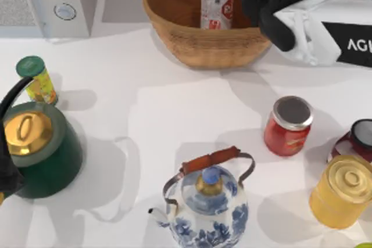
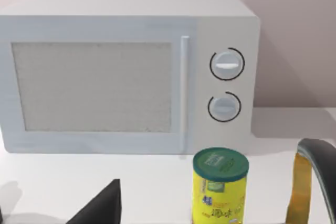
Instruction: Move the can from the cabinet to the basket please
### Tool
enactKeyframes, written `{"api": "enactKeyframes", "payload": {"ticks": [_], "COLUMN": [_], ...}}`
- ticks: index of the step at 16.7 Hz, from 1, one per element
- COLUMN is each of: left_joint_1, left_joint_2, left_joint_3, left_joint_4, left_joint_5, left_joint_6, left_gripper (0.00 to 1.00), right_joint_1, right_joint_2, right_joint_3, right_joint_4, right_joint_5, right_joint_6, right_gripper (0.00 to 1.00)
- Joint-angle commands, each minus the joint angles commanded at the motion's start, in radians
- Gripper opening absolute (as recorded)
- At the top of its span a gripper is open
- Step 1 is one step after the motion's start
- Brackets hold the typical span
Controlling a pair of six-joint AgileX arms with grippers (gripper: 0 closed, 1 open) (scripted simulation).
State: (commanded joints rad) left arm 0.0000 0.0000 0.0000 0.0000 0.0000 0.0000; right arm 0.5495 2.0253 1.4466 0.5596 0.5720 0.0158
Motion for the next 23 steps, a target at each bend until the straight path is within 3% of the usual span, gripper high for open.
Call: {"api": "enactKeyframes", "payload": {"ticks": [7,19,23], "left_joint_1": [0.000,0.000,0.000], "left_joint_2": [0.000,0.000,0.000], "left_joint_3": [0.000,0.000,0.000], "left_joint_4": [0.000,0.000,0.000], "left_joint_5": [0.000,0.000,0.000], "left_joint_6": [0.000,0.000,0.000], "left_gripper": [1.00,1.00,1.00], "right_joint_1": [-0.136,-0.445,-0.519], "right_joint_2": [-0.512,-1.676,-1.930], "right_joint_3": [-0.358,-1.180,-1.375], "right_joint_4": [-0.138,-0.453,-0.528], "right_joint_5": [-0.142,-0.464,-0.540], "right_joint_6": [-0.002,-0.012,-0.015], "right_gripper": [1.00,1.00,1.00]}}
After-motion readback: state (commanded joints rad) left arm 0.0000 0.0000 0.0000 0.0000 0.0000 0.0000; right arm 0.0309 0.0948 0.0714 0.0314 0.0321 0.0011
